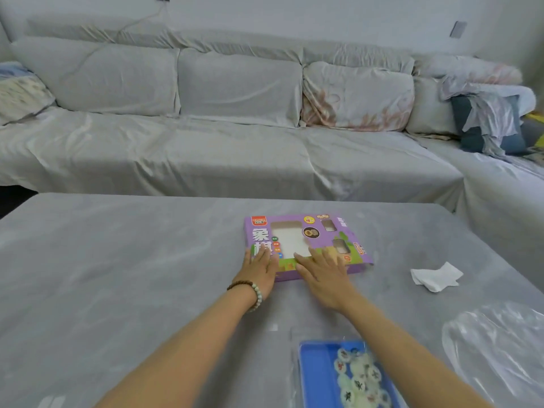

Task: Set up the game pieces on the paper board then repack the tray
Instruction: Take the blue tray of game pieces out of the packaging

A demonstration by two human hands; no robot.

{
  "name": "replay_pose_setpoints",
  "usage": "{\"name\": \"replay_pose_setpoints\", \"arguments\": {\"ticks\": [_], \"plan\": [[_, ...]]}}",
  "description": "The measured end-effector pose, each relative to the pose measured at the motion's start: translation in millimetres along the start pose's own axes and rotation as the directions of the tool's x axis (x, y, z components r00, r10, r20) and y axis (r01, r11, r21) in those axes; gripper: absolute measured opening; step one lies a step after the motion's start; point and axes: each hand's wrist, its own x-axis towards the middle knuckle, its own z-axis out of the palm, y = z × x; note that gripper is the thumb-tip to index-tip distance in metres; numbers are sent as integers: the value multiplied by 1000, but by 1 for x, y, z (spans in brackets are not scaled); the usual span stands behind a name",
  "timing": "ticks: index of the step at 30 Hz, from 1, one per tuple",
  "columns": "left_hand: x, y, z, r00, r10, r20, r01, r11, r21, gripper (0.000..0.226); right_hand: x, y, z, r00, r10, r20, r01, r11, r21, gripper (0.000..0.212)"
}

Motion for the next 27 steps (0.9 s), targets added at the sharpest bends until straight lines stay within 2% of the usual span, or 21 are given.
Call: {"name": "replay_pose_setpoints", "arguments": {"ticks": [4, 8, 12, 16, 19, 21, 23, 25, 27], "plan": [[48, 43, 36, 982, 189, 32, -188, 982, -22, 52, 18, 82, -12, 991, 114, -74, -115, 993, 3, 43], [86, 70, 64, 950, 311, 37, -313, 945, 90, 52, 36, 137, -22, 979, 156, -128, -153, 988, 36, 42], [119, 88, 77, 932, 361, 38, -360, 905, 226, 52, 47, 168, -21, 968, 165, -187, -171, 985, -12, 44], [128, 90, 80, 930, 363, 56, -366, 907, 208, 54, 53, 173, -23, 968, 179, -176, -178, 984, 23, 46], [110, 88, 78, 924, 378, 56, -382, 920, 87, 62, 42, 166, -28, 978, 157, -136, -153, 987, 45, 59], [82, 88, 73, 913, 405, 55, -404, 914, -27, 63, 20, 152, -35, 975, 112, -190, -91, 989, 116, 66], [44, 87, 66, 911, 408, 69, -402, 912, -81, 63, -16, 134, -42, 975, 91, -202, -42, 971, 234, 57], [-4, 83, 59, 920, 384, 72, -379, 922, -82, 63, -64, 118, -40, 986, 106, -125, -49, 917, 395, 43], [-52, 81, 57, 918, 384, 96, -381, 923, -49, 62, -109, 112, -34, 992, 108, -61, -66, 876, 478, 39]]}}
